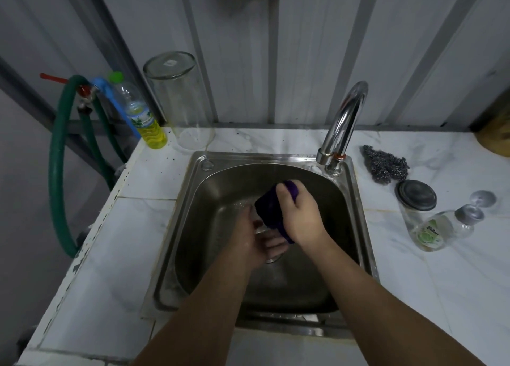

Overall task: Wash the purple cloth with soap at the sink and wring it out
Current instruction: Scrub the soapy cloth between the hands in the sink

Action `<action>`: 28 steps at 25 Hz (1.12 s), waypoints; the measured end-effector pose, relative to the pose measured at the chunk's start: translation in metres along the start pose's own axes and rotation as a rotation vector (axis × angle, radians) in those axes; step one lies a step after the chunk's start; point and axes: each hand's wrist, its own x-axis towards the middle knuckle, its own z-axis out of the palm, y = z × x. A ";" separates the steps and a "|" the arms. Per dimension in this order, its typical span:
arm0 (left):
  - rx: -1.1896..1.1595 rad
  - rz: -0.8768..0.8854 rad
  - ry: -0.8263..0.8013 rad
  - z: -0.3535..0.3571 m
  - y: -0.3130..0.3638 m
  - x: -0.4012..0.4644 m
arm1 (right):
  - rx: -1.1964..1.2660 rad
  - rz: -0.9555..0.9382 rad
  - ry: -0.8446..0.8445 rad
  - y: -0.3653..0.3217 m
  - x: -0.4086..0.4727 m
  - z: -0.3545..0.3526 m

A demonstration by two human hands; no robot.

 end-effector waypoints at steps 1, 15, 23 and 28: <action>-0.048 -0.003 -0.037 0.004 0.005 0.000 | -0.107 -0.083 -0.051 -0.003 -0.007 -0.002; 0.001 0.113 0.056 0.040 -0.002 -0.008 | -0.112 0.338 0.259 0.010 0.000 -0.002; 0.106 0.109 0.200 0.042 0.016 -0.003 | -0.172 0.221 0.307 0.014 -0.007 0.023; 0.187 0.158 0.303 0.052 0.012 -0.005 | -0.116 0.415 0.297 0.024 0.001 0.008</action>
